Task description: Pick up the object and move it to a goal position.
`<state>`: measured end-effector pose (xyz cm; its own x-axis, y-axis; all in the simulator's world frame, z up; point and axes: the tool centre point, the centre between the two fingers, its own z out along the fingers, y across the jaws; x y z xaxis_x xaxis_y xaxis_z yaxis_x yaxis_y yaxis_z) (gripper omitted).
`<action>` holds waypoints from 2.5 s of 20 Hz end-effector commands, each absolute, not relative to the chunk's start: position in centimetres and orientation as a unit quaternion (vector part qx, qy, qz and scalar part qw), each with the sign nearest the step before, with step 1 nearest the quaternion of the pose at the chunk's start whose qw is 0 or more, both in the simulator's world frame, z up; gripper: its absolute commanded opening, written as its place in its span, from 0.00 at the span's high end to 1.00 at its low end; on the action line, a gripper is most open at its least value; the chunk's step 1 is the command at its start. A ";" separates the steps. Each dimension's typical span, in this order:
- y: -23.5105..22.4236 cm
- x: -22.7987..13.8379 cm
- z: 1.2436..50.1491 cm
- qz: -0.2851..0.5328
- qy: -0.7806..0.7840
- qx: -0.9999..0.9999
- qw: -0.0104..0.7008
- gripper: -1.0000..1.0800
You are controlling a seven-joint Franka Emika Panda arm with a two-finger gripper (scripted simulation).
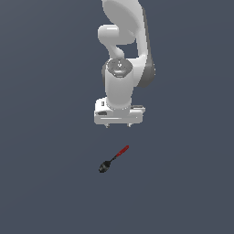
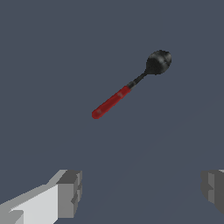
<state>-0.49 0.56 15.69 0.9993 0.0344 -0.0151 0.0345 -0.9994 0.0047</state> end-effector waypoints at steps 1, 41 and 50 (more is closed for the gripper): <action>0.6 -0.5 15.7 -0.008 0.017 1.000 0.002 0.04; -0.3 6.5 9.7 -0.004 -0.257 0.966 -0.003 0.04; -1.1 8.3 7.0 -0.001 -0.345 0.939 -0.001 0.04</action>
<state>8.03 -0.99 7.33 0.7783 -0.6278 -0.0041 -0.6279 -0.7783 -0.0007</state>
